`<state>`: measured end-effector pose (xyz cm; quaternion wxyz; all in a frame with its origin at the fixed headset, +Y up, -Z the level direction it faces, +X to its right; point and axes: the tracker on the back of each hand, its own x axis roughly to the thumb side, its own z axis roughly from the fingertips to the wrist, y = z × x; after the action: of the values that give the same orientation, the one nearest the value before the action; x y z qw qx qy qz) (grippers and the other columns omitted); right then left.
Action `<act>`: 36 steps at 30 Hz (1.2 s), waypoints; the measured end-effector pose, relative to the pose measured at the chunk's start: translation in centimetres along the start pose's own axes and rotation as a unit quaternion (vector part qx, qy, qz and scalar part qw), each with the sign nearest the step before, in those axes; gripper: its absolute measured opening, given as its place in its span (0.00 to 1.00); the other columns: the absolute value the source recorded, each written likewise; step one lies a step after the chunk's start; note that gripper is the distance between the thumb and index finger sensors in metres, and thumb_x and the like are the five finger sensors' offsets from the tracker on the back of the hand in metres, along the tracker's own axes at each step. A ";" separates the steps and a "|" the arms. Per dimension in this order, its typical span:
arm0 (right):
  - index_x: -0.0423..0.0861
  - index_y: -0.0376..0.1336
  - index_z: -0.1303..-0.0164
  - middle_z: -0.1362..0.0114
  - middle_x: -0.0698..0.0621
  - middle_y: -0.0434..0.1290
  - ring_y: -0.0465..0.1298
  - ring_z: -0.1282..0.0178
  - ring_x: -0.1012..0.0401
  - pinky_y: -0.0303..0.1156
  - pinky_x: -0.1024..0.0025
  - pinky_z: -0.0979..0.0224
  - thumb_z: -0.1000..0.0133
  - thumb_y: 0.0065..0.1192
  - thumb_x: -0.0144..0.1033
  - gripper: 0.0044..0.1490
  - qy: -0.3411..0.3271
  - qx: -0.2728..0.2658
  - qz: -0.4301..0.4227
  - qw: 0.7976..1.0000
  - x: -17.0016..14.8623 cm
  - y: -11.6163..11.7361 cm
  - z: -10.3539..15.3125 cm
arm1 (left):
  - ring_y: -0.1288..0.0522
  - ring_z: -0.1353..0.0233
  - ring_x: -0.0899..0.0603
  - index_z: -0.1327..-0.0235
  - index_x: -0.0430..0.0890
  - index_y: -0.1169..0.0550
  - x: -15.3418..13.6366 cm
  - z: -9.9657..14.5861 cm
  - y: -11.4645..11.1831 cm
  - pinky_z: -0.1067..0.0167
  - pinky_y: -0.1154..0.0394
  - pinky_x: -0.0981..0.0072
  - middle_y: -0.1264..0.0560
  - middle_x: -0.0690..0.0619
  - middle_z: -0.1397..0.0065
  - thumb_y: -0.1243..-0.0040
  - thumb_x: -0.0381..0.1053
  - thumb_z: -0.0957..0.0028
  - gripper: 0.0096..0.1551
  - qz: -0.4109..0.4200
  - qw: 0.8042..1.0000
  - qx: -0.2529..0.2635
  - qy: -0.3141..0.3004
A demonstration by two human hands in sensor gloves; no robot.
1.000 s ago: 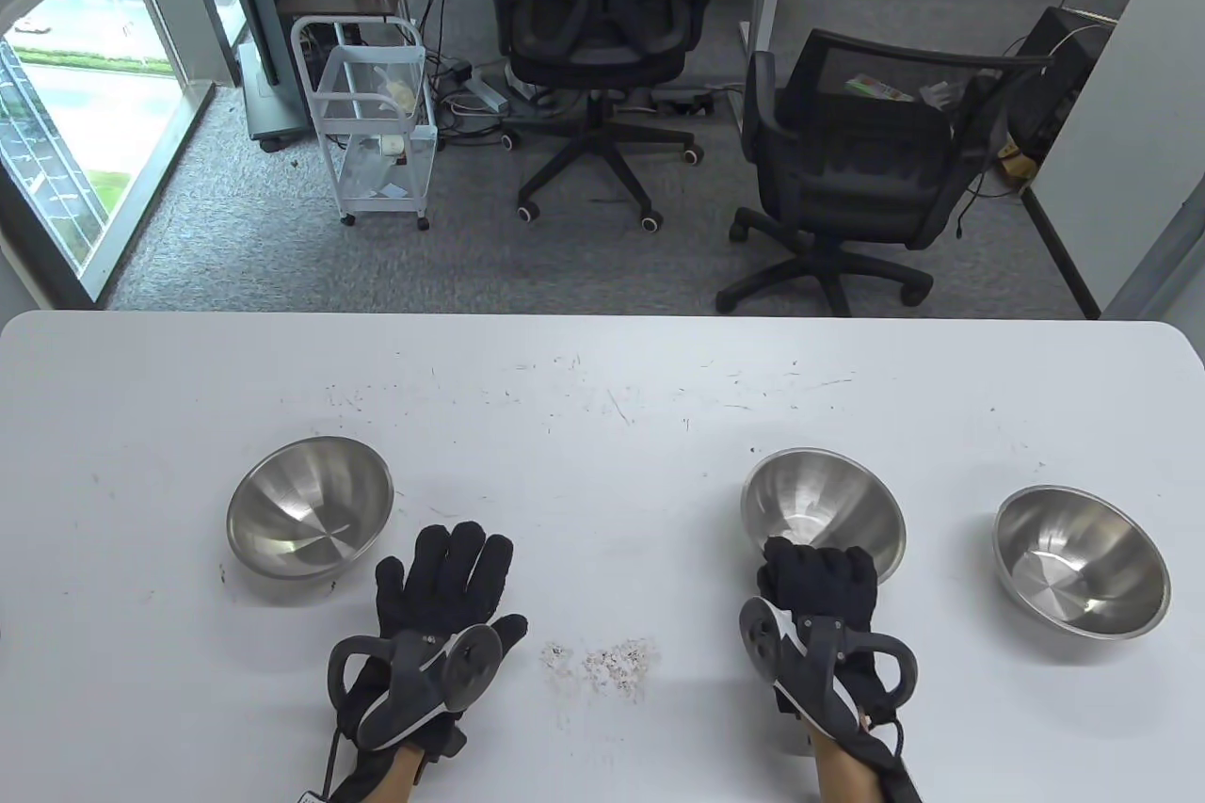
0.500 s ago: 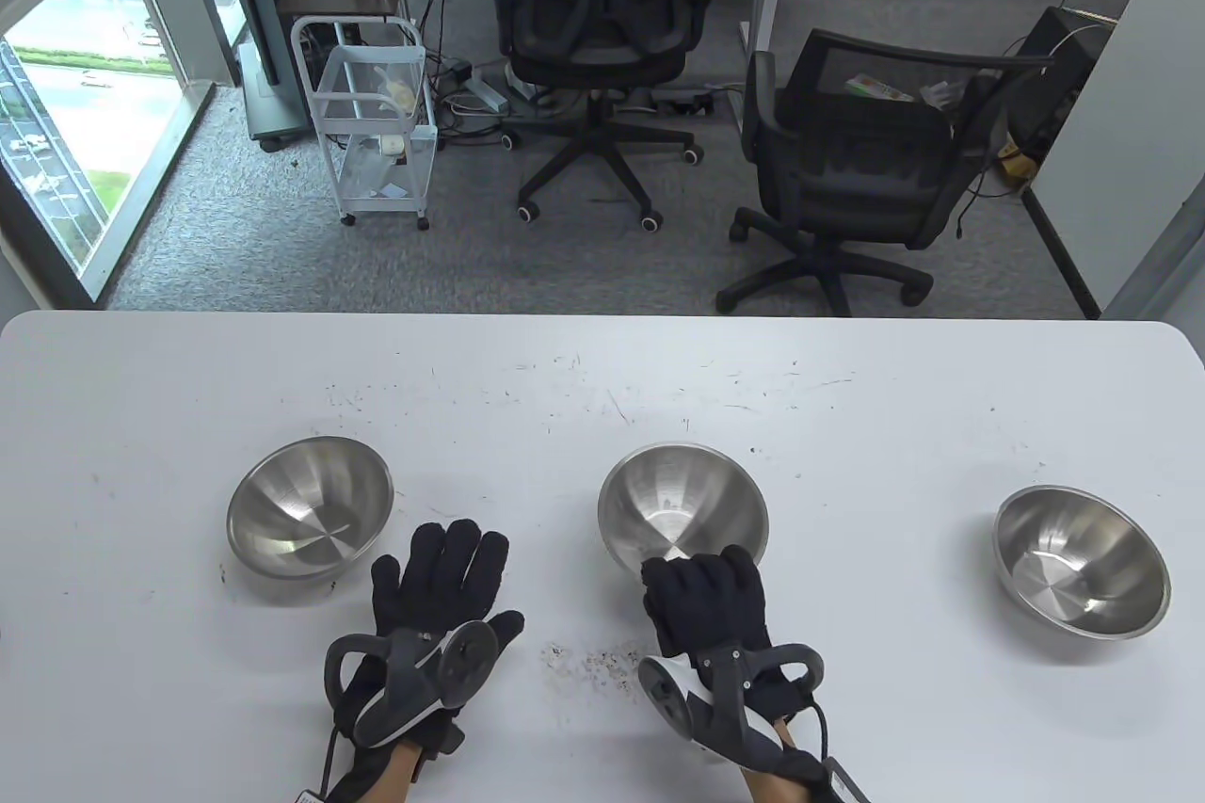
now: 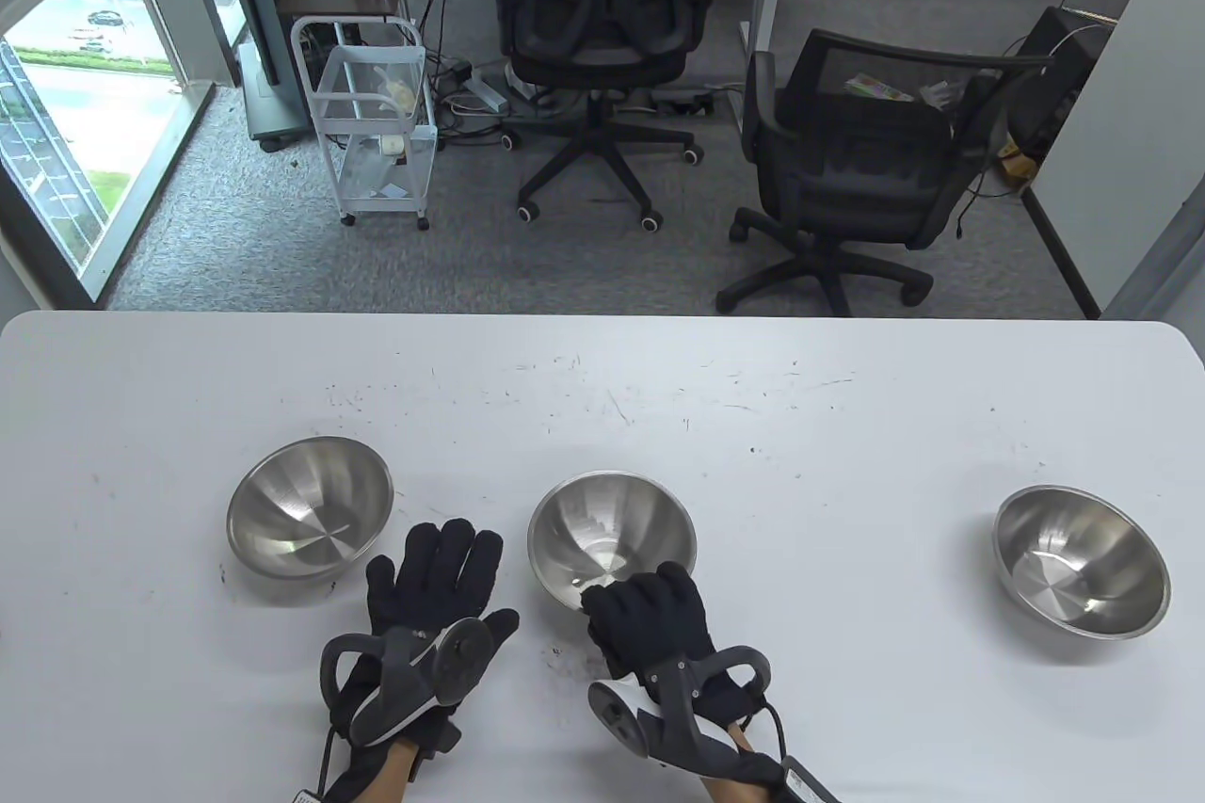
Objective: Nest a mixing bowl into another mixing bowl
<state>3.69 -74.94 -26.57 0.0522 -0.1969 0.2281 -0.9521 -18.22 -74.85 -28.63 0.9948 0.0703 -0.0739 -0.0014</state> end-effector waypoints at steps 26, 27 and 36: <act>0.62 0.74 0.45 0.43 0.60 0.88 0.86 0.41 0.61 0.70 0.49 0.26 0.50 0.75 0.48 0.22 -0.027 0.027 -0.003 0.999 0.7 1.0 0.4 | 0.48 0.10 0.35 0.11 0.60 0.46 -0.2 0.0 0.1 0.24 0.46 0.25 0.47 0.50 0.06 0.51 0.73 0.46 0.49 -0.004 1.000 -0.009 0.008; 0.62 0.73 0.44 0.42 0.60 0.87 0.86 0.40 0.60 0.69 0.48 0.26 0.50 0.75 0.49 0.23 -0.027 0.028 -0.005 0.999 0.6 1.0 0.4 | 0.48 0.10 0.35 0.11 0.60 0.46 -0.2 0.0 0.1 0.24 0.46 0.25 0.47 0.50 0.06 0.51 0.73 0.46 0.49 -0.003 1.000 -0.009 0.009; 0.59 0.69 0.35 0.35 0.61 0.83 0.82 0.34 0.58 0.67 0.47 0.24 0.54 0.74 0.56 0.35 -0.024 0.044 -0.025 0.998 -0.6 0.2 0.6 | 0.48 0.10 0.35 0.11 0.60 0.46 -0.3 0.0 0.1 0.24 0.46 0.25 0.47 0.50 0.06 0.51 0.73 0.46 0.49 -0.005 1.000 -0.009 0.010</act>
<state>4.44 -75.21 -26.39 0.0425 -0.2226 0.1802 -0.9572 -18.56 -74.70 -28.68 0.9960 0.0621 -0.0633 -0.0060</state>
